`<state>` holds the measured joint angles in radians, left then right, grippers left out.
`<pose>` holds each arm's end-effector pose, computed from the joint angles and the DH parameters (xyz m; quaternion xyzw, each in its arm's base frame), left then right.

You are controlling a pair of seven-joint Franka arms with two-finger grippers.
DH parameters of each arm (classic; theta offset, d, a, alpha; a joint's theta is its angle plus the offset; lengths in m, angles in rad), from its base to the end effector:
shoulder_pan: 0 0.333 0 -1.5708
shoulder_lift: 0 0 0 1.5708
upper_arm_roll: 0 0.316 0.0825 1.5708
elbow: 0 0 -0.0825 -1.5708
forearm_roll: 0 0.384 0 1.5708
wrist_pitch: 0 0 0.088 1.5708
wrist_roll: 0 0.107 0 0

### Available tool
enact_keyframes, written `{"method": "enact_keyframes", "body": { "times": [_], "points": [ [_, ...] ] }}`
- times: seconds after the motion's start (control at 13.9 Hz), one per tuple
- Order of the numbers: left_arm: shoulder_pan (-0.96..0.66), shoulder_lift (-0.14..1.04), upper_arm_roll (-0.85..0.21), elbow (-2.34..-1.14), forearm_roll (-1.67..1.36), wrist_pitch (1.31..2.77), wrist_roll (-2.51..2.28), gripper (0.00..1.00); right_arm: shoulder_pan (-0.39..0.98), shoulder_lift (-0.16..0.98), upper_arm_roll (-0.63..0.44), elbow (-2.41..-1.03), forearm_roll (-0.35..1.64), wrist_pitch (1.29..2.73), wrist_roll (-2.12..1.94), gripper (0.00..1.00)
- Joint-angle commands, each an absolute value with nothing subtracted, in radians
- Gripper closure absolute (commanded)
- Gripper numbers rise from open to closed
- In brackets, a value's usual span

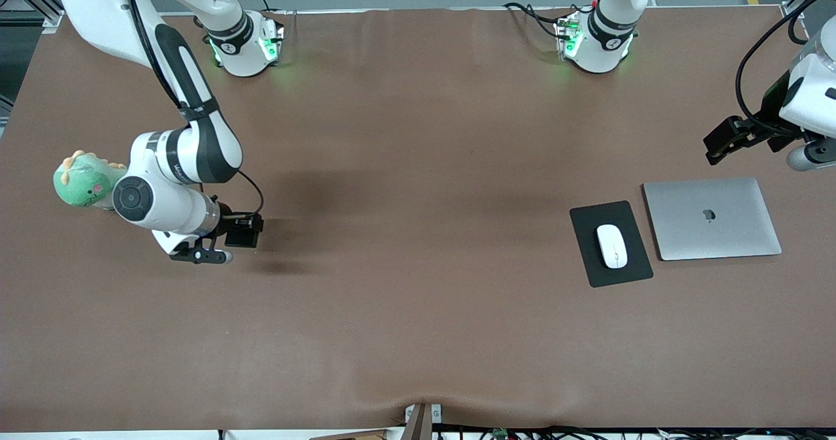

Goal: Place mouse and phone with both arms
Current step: 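Carry the black phone toward the green plush toy with the right gripper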

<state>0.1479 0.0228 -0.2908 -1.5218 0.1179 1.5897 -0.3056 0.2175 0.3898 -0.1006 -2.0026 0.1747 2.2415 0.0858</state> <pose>0.5601 -0.0660 0.6378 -0.9949 -0.0815 -0.0348 0.0492 0.5849 0.0751 0.2512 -0.9954 0.0414 0.0774 0.0372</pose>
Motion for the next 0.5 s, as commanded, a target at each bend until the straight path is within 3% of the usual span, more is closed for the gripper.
{"method": "enact_keyframes", "body": {
  "times": [0.0, 0.29, 0.43],
  "points": [
    [0.152, -0.005, -0.291, -1.537, 0.097, 1.577, -0.295, 0.0, 0.163, 0.308, -0.086, -2.101, 0.152, 2.264, 0.055, 1.0],
    [0.15, -0.005, -0.293, -1.537, 0.097, 1.577, -0.291, 0.0, 0.075, 0.267, -0.087, -2.178, 0.12, 2.278, -0.038, 1.0],
    [0.149, -0.012, -0.296, -1.537, 0.095, 1.577, -0.291, 0.0, 0.022, 0.256, -0.087, -2.25, 0.12, 2.353, -0.116, 1.0]
  ]
}}
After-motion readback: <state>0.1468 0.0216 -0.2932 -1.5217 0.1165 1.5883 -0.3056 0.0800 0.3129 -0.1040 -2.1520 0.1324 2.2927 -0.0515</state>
